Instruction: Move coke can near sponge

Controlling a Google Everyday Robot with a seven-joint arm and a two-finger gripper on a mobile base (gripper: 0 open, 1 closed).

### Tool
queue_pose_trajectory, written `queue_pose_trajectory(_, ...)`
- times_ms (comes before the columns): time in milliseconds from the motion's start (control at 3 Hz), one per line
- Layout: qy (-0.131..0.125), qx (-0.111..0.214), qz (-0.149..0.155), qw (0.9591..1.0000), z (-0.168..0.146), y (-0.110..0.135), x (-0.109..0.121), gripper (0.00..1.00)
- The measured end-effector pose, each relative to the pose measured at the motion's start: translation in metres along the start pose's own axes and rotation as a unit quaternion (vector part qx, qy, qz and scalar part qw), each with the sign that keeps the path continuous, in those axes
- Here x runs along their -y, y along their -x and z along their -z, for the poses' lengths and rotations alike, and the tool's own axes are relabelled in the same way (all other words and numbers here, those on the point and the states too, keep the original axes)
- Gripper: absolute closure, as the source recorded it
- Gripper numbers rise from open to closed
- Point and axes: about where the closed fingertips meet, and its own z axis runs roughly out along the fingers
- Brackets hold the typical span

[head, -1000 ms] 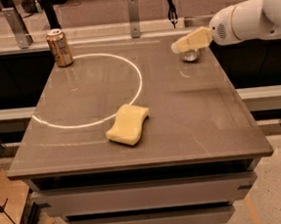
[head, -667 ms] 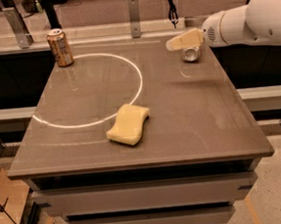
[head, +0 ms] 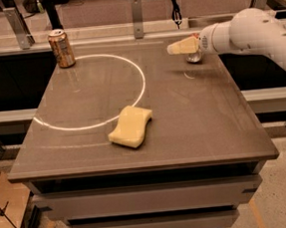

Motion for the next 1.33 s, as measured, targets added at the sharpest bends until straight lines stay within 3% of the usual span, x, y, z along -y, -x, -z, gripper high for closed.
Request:
queue_pose_trajectory(333, -0.015, -0.016, -0.013, 0.9997, -0.022, -0.013, 0.013, 0.00)
queue_pose_trajectory(1000, -0.038, -0.028, -0.018, 0.9987, -0.039, -0.021, 0.033, 0.41)
queue_pose_trajectory(1333, -0.034, -0.016, 0.004, 0.9993, -0.029, -0.007, 0.027, 0.64)
